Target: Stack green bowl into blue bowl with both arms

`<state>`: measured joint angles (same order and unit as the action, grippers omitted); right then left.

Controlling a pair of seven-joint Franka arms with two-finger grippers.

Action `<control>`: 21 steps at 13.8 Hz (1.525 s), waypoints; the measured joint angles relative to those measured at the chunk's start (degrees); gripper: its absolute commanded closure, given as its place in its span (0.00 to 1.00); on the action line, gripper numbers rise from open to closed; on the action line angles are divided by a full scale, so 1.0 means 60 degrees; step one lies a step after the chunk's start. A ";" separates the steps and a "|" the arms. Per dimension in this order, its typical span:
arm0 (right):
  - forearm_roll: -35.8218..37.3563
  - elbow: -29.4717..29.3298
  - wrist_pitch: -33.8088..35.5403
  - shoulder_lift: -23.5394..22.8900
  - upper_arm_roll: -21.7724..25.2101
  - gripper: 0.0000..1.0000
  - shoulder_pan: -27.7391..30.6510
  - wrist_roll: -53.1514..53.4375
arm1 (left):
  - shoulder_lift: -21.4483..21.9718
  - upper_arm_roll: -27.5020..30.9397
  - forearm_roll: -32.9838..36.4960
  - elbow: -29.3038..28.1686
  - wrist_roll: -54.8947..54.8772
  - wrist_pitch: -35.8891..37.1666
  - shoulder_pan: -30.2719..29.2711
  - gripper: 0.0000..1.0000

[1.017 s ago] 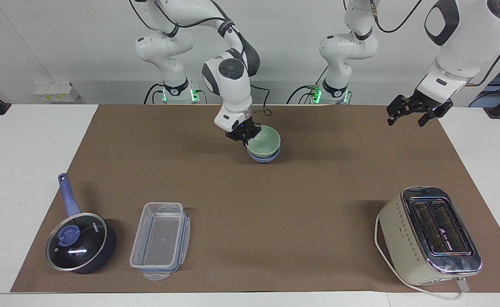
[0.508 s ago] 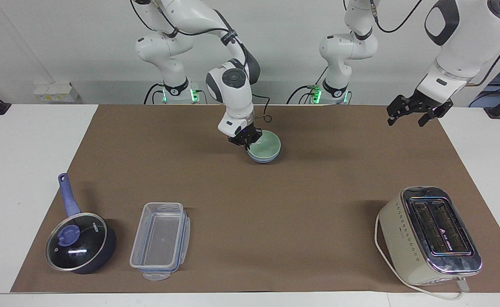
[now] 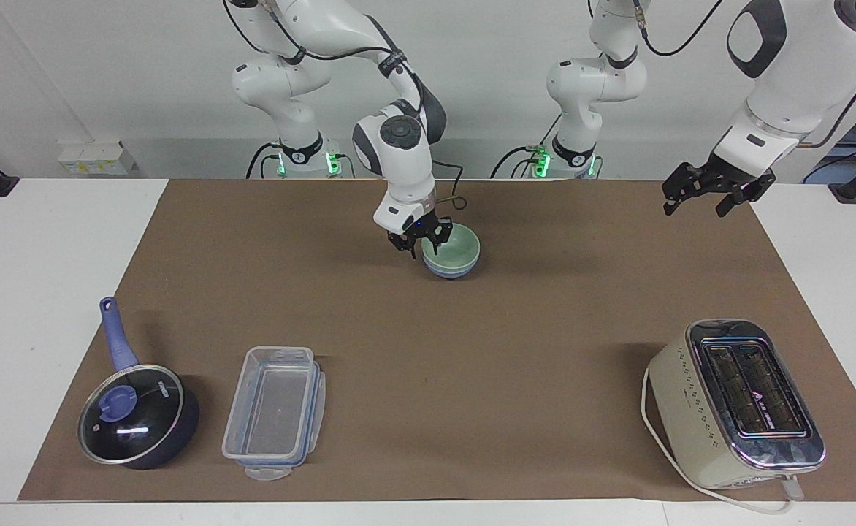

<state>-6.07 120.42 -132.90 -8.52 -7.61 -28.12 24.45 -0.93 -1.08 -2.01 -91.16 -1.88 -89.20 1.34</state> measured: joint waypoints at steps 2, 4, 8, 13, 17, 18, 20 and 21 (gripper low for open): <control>0.0000 -0.0248 0.0136 0.0082 0.0106 0.00 0.0033 0.0000 | 0.0000 0.0000 0.0000 0.0000 0.0000 0.0000 0.0000 0.00; 0.0010 -0.0568 0.0628 0.0341 0.0182 0.00 0.0441 0.0000 | 0.0000 0.0000 0.0000 0.0000 0.0000 0.0000 0.0000 0.00; 0.0035 -0.0979 0.1365 0.1056 0.0260 0.00 0.2463 -0.0683 | 0.0000 0.0000 0.0000 0.0000 0.0000 0.0000 0.0000 0.00; 0.0098 -0.2269 0.3224 0.1320 0.0308 0.00 0.4709 -0.2174 | 0.0000 0.0000 0.0000 0.0000 0.0001 0.0000 0.0000 0.00; 0.0512 -0.3969 0.5246 0.1453 0.0318 0.00 0.5281 -0.2223 | 0.0000 0.0000 0.0000 0.0000 0.0001 0.0000 0.0000 0.00; 0.0529 -0.4424 0.5754 0.1484 0.0318 0.00 0.5374 -0.2223 | 0.0000 0.0000 0.0000 0.0000 0.0001 0.0000 0.0000 0.00; 0.0713 -0.5057 0.6422 0.1503 0.0319 0.00 0.5456 -0.2223 | 0.0000 0.0000 0.0000 0.0000 0.0002 0.0000 0.0000 0.00; 0.0949 -0.5197 0.6547 0.1502 0.0284 0.00 0.5452 -0.2223 | 0.0000 0.0000 0.0000 0.0000 0.0002 0.0000 0.0000 0.00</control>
<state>-0.37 89.24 -93.62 0.50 -5.91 4.59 11.11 -0.93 -1.08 -2.01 -91.16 -1.87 -89.20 1.34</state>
